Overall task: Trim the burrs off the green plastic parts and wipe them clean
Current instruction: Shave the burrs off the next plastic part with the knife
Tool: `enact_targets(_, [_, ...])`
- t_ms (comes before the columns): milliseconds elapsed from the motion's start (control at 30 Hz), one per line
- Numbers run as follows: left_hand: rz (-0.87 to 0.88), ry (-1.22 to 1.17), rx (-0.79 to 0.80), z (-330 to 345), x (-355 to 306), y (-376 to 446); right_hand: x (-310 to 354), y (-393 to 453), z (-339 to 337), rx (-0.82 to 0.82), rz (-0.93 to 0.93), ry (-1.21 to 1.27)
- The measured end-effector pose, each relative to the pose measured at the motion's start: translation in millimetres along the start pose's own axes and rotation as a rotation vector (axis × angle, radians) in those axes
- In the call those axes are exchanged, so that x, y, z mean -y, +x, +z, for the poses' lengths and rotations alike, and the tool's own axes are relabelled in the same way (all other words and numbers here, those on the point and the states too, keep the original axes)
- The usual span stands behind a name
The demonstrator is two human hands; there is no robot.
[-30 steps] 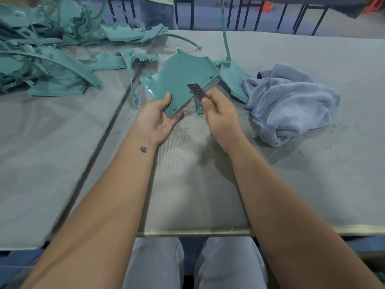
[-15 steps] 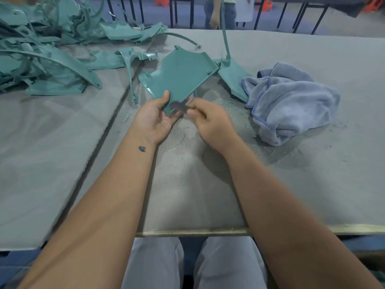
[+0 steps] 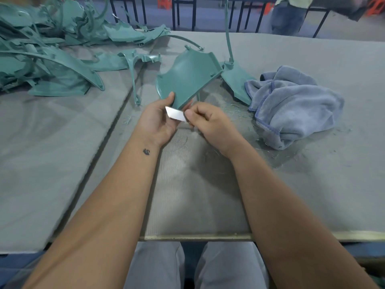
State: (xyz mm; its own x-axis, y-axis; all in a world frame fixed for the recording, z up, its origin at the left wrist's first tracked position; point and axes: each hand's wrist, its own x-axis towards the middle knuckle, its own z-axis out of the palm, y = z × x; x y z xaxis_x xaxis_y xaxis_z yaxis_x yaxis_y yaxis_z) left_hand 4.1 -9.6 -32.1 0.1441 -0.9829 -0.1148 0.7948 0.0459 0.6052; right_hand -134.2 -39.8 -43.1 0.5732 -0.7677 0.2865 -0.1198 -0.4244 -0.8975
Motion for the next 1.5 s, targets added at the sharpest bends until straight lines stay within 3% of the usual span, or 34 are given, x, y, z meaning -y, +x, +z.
enact_targets(233, [0.001, -0.056, -0.131, 3.8, 3.4, 0.0, -3.9, 1.1, 0.5, -0.100, -0.045, 0.020])
enact_targets(1000, [-0.026, -0.050, -0.081, 3.3, 1.1, -2.1, 2.5, -4.4, 3.2, -0.336, -0.174, -0.172])
enact_targets(1167, [-0.022, -0.016, -0.107, -6.3, -2.0, 3.2, 6.0, -3.2, -7.1, -0.561, -0.233, 0.036])
enact_targets(1400, [-0.008, 0.031, -0.104, -8.5, -0.4, 7.9, 11.2, -3.8, -5.8, -0.551, -0.156, 0.264])
enact_targets(1500, [0.021, 0.055, -0.071, -6.0, 1.1, 7.7, 13.4, -2.1, -10.7, -0.493, 0.007, 0.399])
